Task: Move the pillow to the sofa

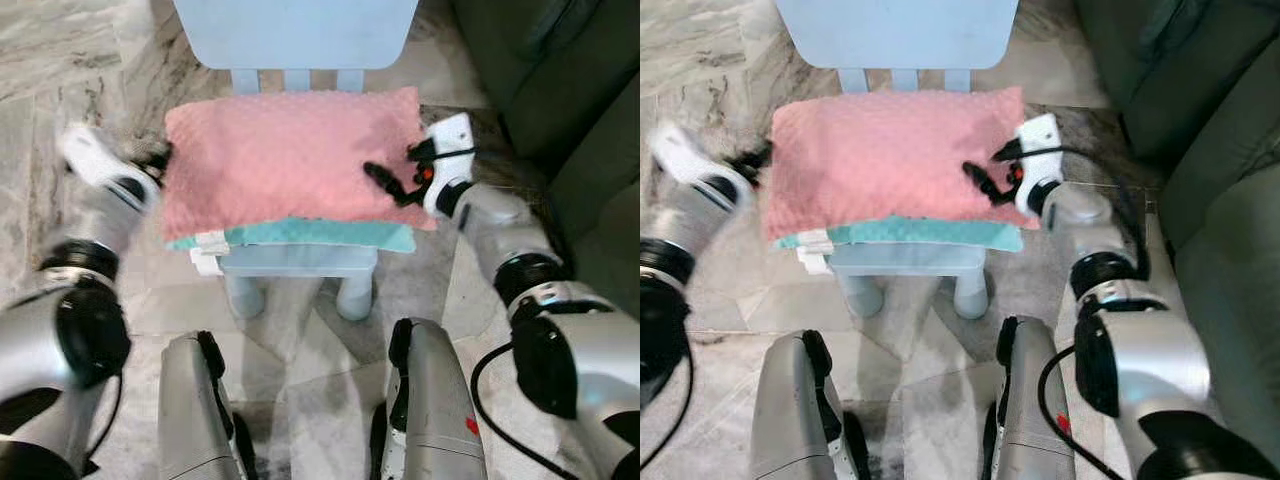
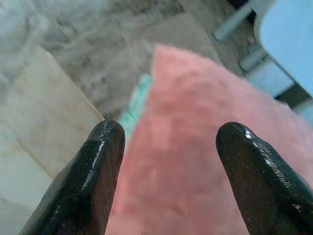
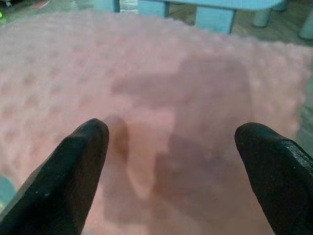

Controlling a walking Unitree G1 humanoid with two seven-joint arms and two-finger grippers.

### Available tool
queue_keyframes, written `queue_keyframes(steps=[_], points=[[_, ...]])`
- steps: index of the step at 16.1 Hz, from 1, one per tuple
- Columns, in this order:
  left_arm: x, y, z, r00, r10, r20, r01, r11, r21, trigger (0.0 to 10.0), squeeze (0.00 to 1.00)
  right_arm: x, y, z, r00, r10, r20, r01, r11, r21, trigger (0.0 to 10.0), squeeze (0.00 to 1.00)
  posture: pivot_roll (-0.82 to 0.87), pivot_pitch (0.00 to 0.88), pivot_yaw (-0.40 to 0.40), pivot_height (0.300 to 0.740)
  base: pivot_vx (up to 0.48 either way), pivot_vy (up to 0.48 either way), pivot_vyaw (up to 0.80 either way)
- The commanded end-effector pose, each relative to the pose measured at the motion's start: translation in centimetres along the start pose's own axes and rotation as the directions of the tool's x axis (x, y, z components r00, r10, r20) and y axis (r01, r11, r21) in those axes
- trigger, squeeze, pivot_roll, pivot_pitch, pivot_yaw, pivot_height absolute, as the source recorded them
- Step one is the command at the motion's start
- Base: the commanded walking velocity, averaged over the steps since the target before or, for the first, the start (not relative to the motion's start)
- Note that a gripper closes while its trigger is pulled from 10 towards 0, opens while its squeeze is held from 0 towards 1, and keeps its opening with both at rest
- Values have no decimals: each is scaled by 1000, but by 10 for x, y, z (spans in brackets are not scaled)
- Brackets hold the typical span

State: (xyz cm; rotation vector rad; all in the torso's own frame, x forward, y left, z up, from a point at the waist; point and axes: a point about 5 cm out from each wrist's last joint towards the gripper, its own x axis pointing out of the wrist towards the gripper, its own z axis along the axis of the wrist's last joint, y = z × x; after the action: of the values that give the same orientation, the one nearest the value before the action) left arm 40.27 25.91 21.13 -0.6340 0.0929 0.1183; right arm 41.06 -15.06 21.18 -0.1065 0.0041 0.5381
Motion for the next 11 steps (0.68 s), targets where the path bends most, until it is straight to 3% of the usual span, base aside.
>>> queue_keyframes(steps=[1,6,8,11], points=[[-2,10,-3,999,47,-13,-47,999,6,10000,0,-3,-5,1,1000,-13,-4,13,1000,0,10000,0,-123,312,-12,473,0,0,0],[-1,3,-33,993,6,-121,-12,998,-54,10000,0,-4,-4,-6,1000,-15,-20,15,999,32,10000,0,-129,318,-17,473,0,0,0],[0,-7,-58,977,-31,-212,30,1000,-7,10000,0,7,14,-9,1000,21,-23,-20,1000,19,10000,0,-138,325,-15,473,0,0,0],[0,-7,-60,980,-7,-198,25,996,89,10000,0,13,26,-11,999,35,-35,-35,999,2,10000,0,-132,339,-14,473,0,0,0]])
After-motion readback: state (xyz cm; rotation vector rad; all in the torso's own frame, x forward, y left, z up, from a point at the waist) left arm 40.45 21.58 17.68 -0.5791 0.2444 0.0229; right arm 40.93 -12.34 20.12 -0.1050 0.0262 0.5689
